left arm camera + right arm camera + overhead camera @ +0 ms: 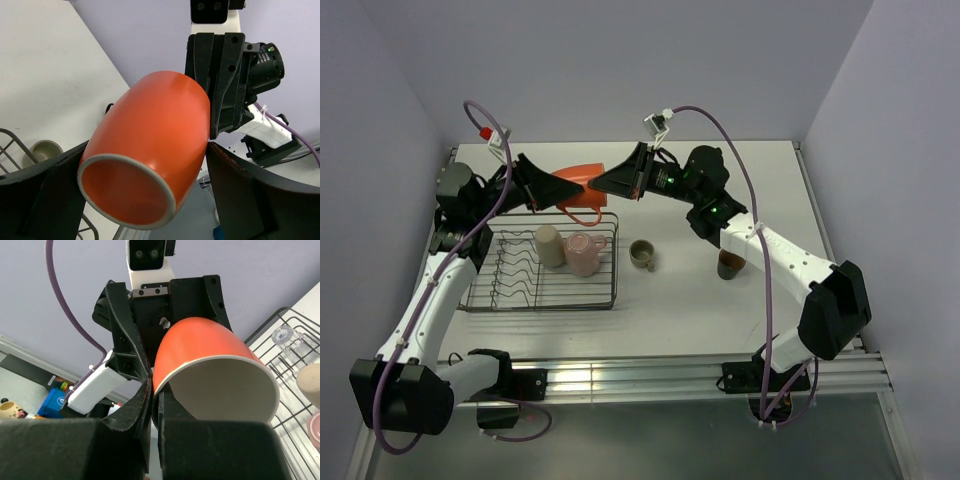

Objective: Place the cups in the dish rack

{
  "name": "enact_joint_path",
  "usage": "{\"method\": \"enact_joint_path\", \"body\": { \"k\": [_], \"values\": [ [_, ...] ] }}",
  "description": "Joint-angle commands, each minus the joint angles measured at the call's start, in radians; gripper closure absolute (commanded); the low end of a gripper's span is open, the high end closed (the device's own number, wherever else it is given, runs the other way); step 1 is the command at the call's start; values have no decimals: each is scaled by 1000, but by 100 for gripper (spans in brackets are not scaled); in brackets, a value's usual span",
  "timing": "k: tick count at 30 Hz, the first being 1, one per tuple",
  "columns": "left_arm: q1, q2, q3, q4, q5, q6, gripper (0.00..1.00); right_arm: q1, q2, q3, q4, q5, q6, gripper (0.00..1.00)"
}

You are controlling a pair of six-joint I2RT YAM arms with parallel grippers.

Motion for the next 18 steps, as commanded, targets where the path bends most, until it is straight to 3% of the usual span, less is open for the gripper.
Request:
{"method": "enact_joint_path", "body": {
  "k": [1, 3, 10, 12, 14, 18],
  "values": [
    [3, -25, -8, 15, 26, 21, 10, 15, 8, 34, 157, -9, 4, 100],
    [3, -29, -9, 13, 28, 24, 20, 15, 15, 31, 162, -6, 5, 100],
    [3, -40, -14, 24, 49, 12, 87, 15, 11, 34, 87, 40, -48, 100],
    [3, -46, -15, 27, 48, 7, 100, 15, 8, 37, 50, 62, -62, 100],
    [3, -55, -14, 24, 43, 9, 100, 15, 3, 31, 16, 89, -82, 99],
    [3, -74, 5, -22, 28, 27, 100, 15, -14, 17, -32, 141, -111, 87]
  ]
}}
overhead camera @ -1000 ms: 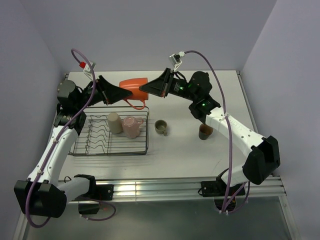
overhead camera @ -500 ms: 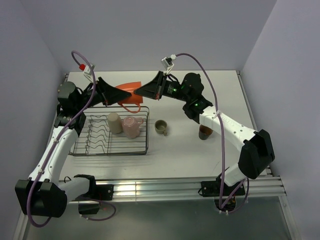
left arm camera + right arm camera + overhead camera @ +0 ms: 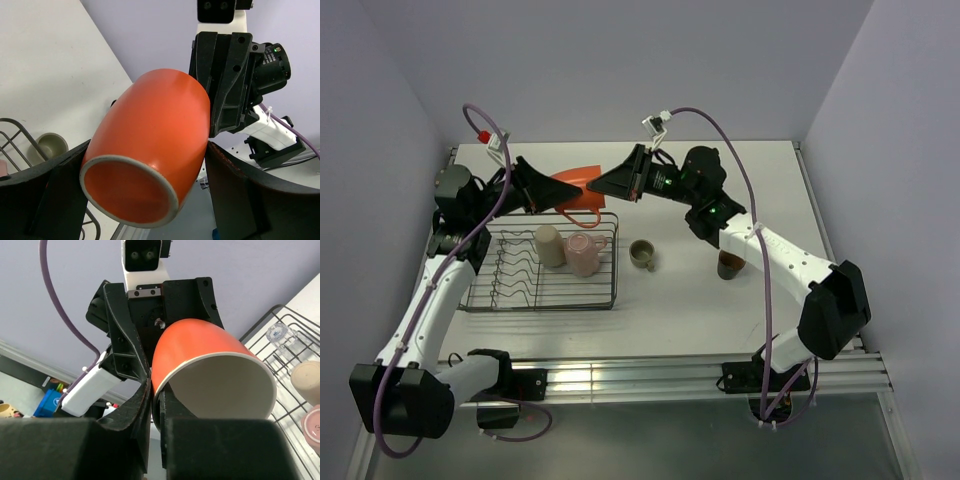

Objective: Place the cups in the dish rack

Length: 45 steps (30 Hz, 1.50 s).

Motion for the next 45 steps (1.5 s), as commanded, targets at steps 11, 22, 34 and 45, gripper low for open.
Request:
{"method": "enact_joint_path", "body": {
  "k": [11, 22, 34, 45],
  "values": [
    [-16, -79, 81, -99, -6, 75, 100, 10, -93, -5, -142, 241, -146, 62],
    [-8, -85, 153, -276, -41, 178, 100, 9, -148, -25, -233, 328, -193, 57],
    [-10, -55, 422, -888, -453, 483, 100, 4, -208, 22, -535, 600, -325, 55],
    [-16, -127, 377, -1116, -779, 524, 100, -6, -214, 45, -626, 678, -408, 53]
  ]
}}
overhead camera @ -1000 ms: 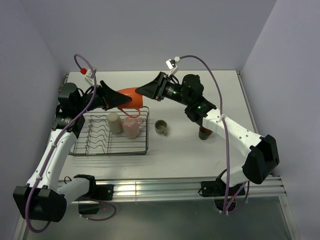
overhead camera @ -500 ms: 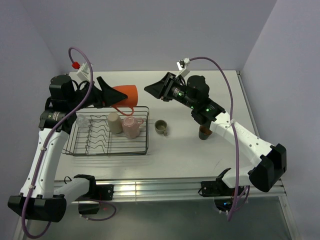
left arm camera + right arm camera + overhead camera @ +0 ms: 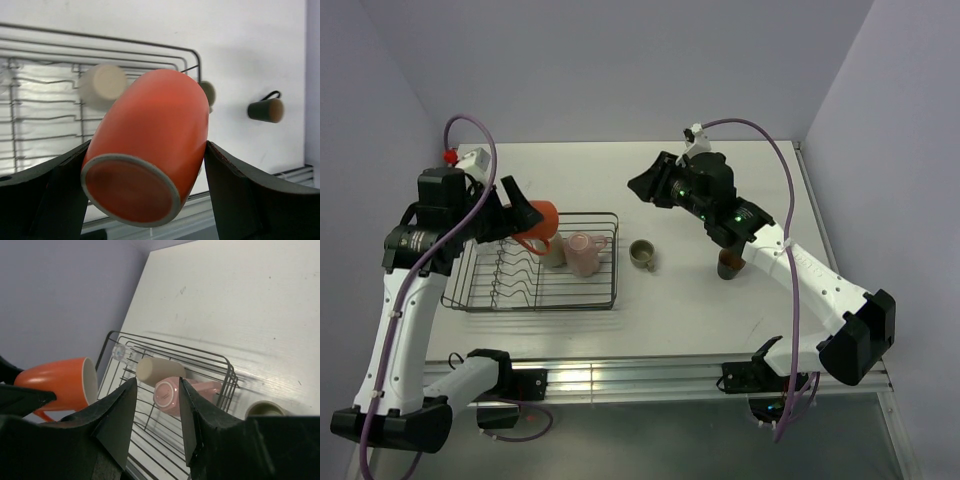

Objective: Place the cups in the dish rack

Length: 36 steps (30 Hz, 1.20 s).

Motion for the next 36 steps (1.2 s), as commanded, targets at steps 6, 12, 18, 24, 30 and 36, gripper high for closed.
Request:
{"method": "enact_joint_path", "body": {
  "k": [6, 12, 18, 24, 30, 36],
  "values": [
    [-54, -82, -69, -34, -191, 22, 100, -12, -31, 28, -12, 50, -68, 53],
    [-202, -75, -101, -65, -368, -25, 100, -19, -25, 13, 0, 50, -76, 53],
    [-273, -29, -130, -90, -472, -36, 100, -22, -27, -2, 1, 50, -82, 53],
    [-324, 11, -187, -45, -500, -36, 100, -30, -40, -21, 8, 50, -85, 53],
    [-331, 53, -222, -2, -521, -27, 100, -35, -48, -38, 8, 50, -88, 53],
    [-331, 85, -250, 38, -521, -13, 100, -36, -53, -53, 14, 50, -86, 53]
  ]
}}
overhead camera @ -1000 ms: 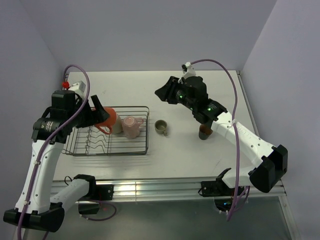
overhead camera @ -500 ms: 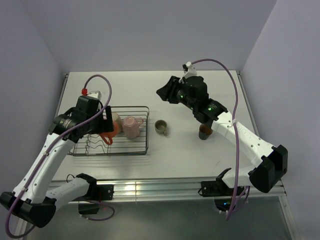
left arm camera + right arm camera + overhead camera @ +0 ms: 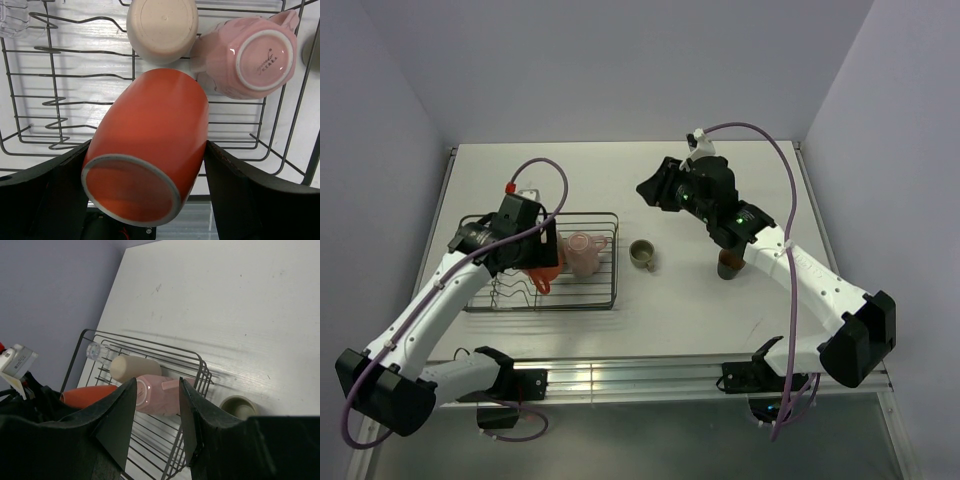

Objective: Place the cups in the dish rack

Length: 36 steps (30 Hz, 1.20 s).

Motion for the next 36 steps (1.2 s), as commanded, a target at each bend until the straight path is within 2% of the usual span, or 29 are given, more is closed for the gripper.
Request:
{"method": "enact_joint_path", "body": {
  "k": [1, 36],
  "values": [
    [-4, 5, -6, 93, -32, 7, 100, -10, -40, -9, 36, 17, -16, 53],
    [-38, 218, -72, 162, -149, -5, 100, -13, -30, -34, 59, 3, -17, 53]
  ]
}}
